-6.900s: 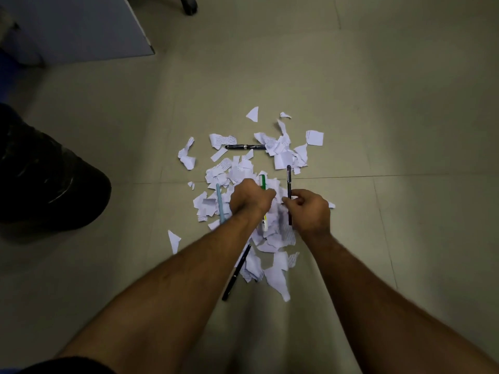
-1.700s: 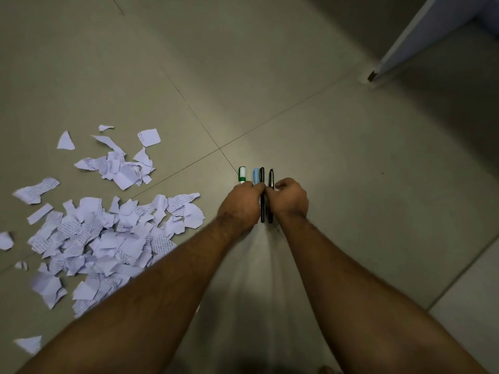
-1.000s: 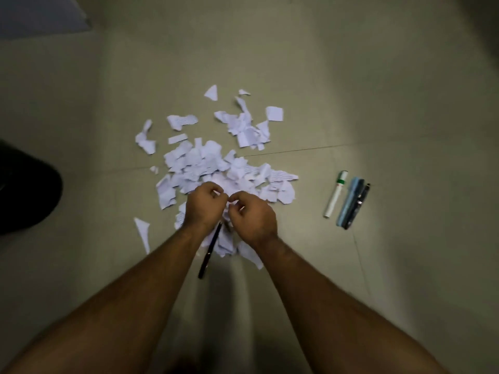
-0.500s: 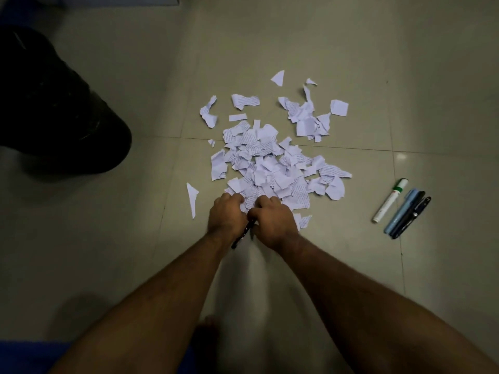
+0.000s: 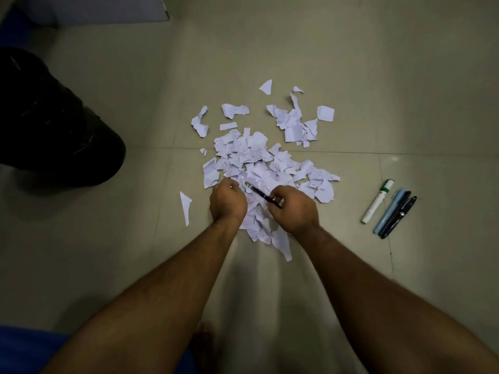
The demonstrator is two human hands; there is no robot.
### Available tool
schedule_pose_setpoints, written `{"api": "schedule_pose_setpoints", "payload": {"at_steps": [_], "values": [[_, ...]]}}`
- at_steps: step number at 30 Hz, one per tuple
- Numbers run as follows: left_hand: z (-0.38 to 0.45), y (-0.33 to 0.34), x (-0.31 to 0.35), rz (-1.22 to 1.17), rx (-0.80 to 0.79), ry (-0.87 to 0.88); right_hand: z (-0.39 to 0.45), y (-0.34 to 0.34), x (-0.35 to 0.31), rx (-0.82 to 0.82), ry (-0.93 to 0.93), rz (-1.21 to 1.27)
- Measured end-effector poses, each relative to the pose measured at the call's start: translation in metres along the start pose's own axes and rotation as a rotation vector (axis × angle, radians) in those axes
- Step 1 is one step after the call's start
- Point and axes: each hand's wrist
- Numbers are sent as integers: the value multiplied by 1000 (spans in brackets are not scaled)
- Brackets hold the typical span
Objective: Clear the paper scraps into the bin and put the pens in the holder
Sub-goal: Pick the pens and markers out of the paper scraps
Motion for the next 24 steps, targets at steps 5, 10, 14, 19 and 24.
{"api": "schedule_pose_setpoints", "payload": {"at_steps": [5,10,14,19,24], "values": [[-12,39,32,-28,-145,68,3,-30,17,123,237,222],[-39,93,60,217,-363,516,-14,-61,68,374,546,374],[-68,143,88,536,-493,909,-41,-82,118,520,750,364],[-88,188,111,790,-613,1005,-70,-94,162,633,946,382],[-86,196,112,839,-705,927,-82,-94,178,672,1079,433]]}}
Point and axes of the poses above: each hand's wrist, its own z-axis towards the middle knuckle, its own y-axis out of the palm, x = y × z, and after that the axes turned 3 degrees about y, right-handed
